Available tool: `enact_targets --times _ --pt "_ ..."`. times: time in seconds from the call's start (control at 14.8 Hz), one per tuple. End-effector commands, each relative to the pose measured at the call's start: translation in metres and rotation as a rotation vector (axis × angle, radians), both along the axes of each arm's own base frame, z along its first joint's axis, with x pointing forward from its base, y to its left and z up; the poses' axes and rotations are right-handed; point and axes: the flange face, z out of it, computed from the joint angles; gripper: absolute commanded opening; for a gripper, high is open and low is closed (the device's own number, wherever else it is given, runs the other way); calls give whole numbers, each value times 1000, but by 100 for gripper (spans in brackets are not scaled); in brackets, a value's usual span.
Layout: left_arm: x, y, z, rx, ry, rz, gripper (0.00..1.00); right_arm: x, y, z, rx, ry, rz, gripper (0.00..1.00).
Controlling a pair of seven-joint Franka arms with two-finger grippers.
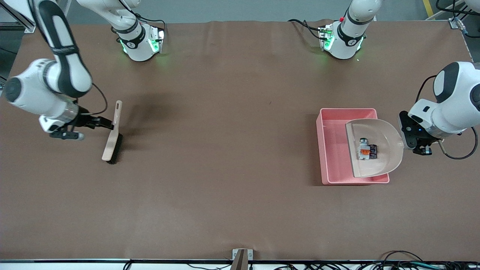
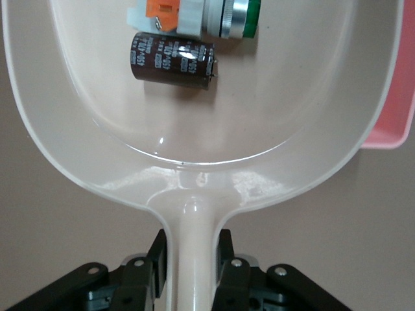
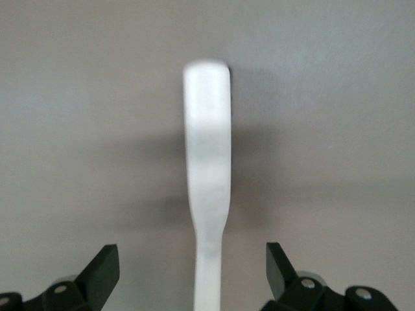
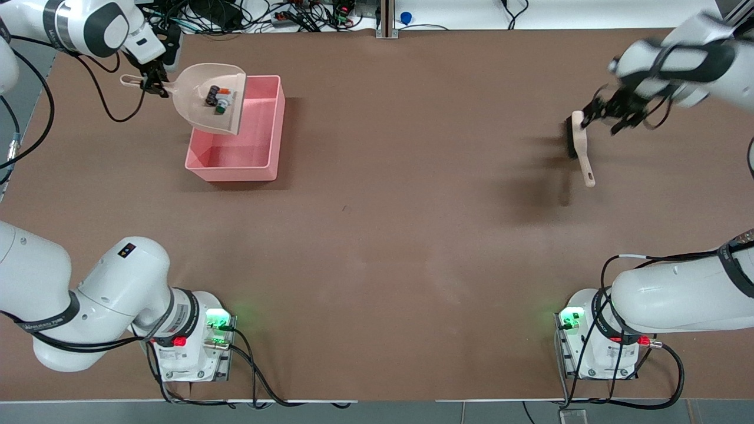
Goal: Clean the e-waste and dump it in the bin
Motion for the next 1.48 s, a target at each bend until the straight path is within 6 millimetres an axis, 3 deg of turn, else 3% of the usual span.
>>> enact_targets --times 0.0,0.13,0.27,0.47,0.61,0.94,1.01,1.15,1.21,1.42 --pt "-3 7 5 51 -7 -68 14 27 -16 99 48 9 31 100" --pt "-4 10 3 81 0 -83 14 37 -20 183 57 14 70 100" --pt "-3 13 -3 103 1 -95 14 33 -20 252 43 12 101 100" --pt "-2 15 -2 162 -1 -92 14 13 -20 331 -58 -9 134 100" --pt "-3 7 -1 201 18 -75 14 5 -17 362 -92 -32 145 100" --pt "-2 0 4 262 25 -74 14 13 12 359 -164 -13 188 100" --pt "-2 -6 5 268 28 -79 14 17 35 356 -175 -6 190 100" --pt "-1 -7 11 299 30 -65 14 19 56 352 -212 11 161 100" --pt "-2 -14 11 311 39 -68 14 20 60 342 -216 29 171 100" --pt "0 -18 15 315 36 -65 14 25 55 346 -220 -19 158 100"
